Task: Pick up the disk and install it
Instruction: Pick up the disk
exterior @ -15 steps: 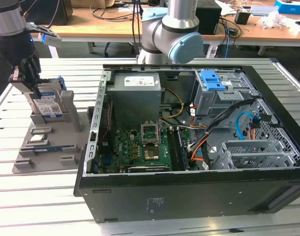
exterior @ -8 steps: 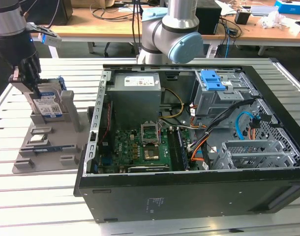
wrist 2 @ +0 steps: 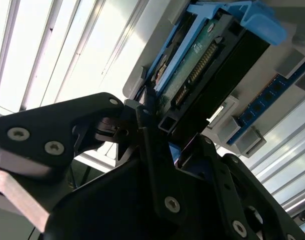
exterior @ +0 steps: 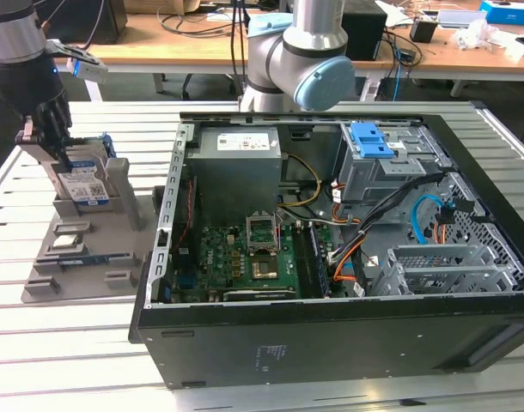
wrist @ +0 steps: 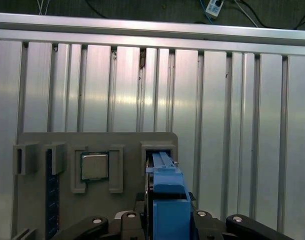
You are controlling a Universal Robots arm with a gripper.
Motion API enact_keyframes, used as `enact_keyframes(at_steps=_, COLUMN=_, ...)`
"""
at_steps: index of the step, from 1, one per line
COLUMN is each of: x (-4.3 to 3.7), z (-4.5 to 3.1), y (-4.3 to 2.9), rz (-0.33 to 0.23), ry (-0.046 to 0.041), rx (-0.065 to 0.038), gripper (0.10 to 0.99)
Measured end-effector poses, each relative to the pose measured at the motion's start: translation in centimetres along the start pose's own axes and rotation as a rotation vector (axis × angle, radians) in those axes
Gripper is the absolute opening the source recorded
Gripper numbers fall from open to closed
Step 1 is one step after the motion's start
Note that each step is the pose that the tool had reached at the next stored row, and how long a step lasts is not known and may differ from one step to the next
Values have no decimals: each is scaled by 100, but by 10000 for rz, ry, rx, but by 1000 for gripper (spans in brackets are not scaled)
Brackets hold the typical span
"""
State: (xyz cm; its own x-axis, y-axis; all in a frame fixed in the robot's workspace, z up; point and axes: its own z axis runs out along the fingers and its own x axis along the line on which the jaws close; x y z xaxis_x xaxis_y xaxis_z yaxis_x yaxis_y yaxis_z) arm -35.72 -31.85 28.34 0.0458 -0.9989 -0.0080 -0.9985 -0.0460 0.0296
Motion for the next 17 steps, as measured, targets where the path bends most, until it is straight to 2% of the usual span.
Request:
enact_keyframes(at_steps=6, x=-1, z=-26, y=0, rz=-1, ry=-1, rx=1, gripper=369)
enact_keyframes(at_steps=12, x=-7, z=-177, y=5, rz=0, ry=-1, rx=1, gripper=369)
enact_keyframes(at_steps=13, x=-11, z=-259, y=7, rz=0, ry=-1, rx=1, gripper=369)
enact_keyframes(at_steps=16, x=-15, z=-421, y=12, rz=0, ry=-1, rx=1, gripper=369)
enact_keyframes(at_steps=17, x=-17, z=-535, y=15, rz=0, ry=0, rx=0, gripper=369)
